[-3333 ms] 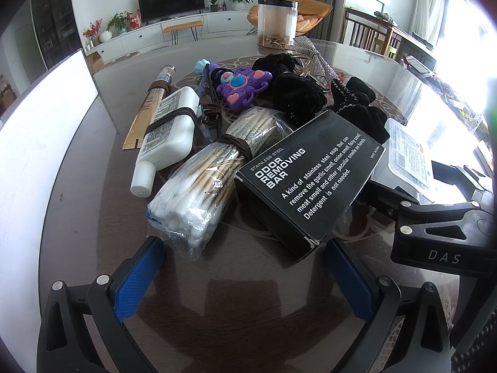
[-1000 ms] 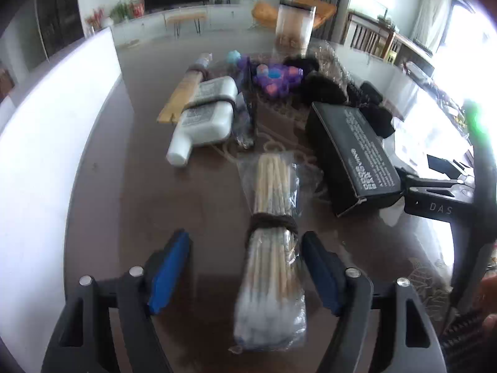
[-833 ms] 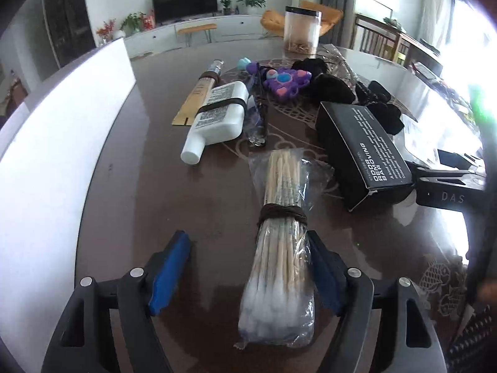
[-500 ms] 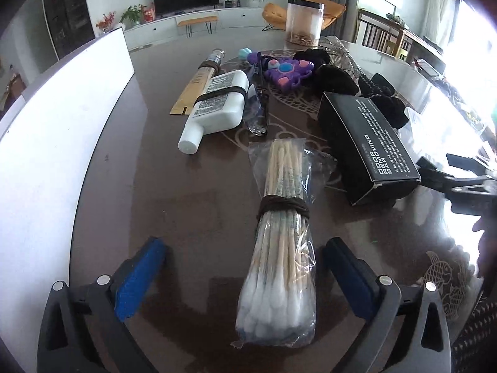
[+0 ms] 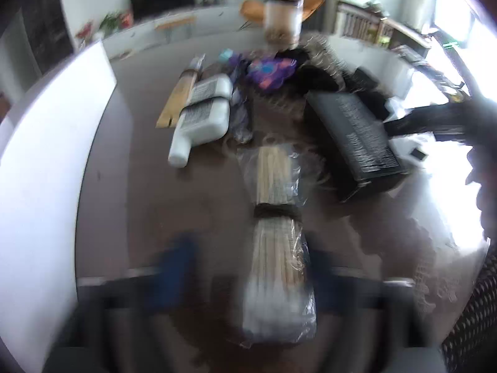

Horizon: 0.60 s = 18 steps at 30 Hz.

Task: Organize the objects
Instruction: 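Grasp the bagged cotton-swab bundle with the left tool while the right tool grasps the clear plastic box, then carry swab bundle and plastic box into the white bin while opening both tools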

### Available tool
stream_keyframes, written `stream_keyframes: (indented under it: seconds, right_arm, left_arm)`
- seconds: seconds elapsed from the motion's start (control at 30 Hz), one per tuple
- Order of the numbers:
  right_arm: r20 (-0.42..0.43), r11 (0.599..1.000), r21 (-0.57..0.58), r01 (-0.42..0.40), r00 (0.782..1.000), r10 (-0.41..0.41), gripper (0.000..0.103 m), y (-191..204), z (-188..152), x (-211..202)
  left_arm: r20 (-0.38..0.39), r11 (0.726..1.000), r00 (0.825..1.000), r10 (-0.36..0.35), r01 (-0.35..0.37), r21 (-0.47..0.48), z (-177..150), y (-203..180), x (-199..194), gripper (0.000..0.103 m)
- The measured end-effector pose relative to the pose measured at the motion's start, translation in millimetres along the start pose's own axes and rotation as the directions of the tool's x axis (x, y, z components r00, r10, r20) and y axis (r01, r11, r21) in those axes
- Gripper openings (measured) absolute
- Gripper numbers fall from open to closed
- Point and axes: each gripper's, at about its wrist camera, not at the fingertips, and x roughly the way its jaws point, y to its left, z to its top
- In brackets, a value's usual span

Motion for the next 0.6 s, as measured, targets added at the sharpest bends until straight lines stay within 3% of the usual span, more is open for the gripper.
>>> stream_keyframes:
  seconds: [0.03, 0.07, 0.1, 0.27, 0.37, 0.5, 0.6]
  right_arm:
    - [0.017, 0.998, -0.027, 0.052, 0.999, -0.052, 0.092, 4.2, 0.2, 0.4]
    - [0.034, 0.996, -0.045, 0.078, 0.996, -0.077, 0.07, 5.2, -2.1, -2.4]
    - [0.041, 0.995, -0.055, 0.082, 0.996, -0.08, 0.062, 3.3, -6.3, -5.4]
    - [0.03, 0.997, -0.077, -0.018, 0.999, 0.02, 0.062, -24.9, -52.2, -34.5]
    - [0.056, 0.991, -0.101, -0.088, 0.994, 0.094, 0.062, -23.3, -72.2, -64.2]
    - [0.111, 0.967, -0.162, -0.196, 0.97, 0.216, 0.062, 15.9, -78.6, -106.8]
    - [0.151, 0.92, -0.257, -0.296, 0.928, 0.341, 0.062, 76.0, -72.9, -145.6]
  left_arm:
    - [0.002, 1.0, 1.0, -0.004, 0.004, 0.011, -2.1, 1.1, -3.9, 0.03]
    - [0.012, 1.0, 1.0, -0.016, 0.016, 0.008, -5.9, 3.9, -8.4, 0.03]
    - [0.031, 0.999, 0.999, -0.041, 0.041, -0.001, -12.7, 7.2, -15.3, 0.03]
    - [0.102, 0.991, 0.989, -0.104, 0.111, -0.068, -35.0, 7.2, -49.4, 0.03]
    - [0.157, 0.976, 0.974, -0.163, 0.182, -0.12, -40.9, 8.4, -75.5, 0.03]
    - [0.263, 0.962, 0.948, -0.179, 0.225, -0.156, -33.3, 30.9, -127.8, 0.03]
    - [0.369, 0.958, 0.924, -0.103, 0.192, -0.213, -33.9, 72.2, -185.3, 0.03]
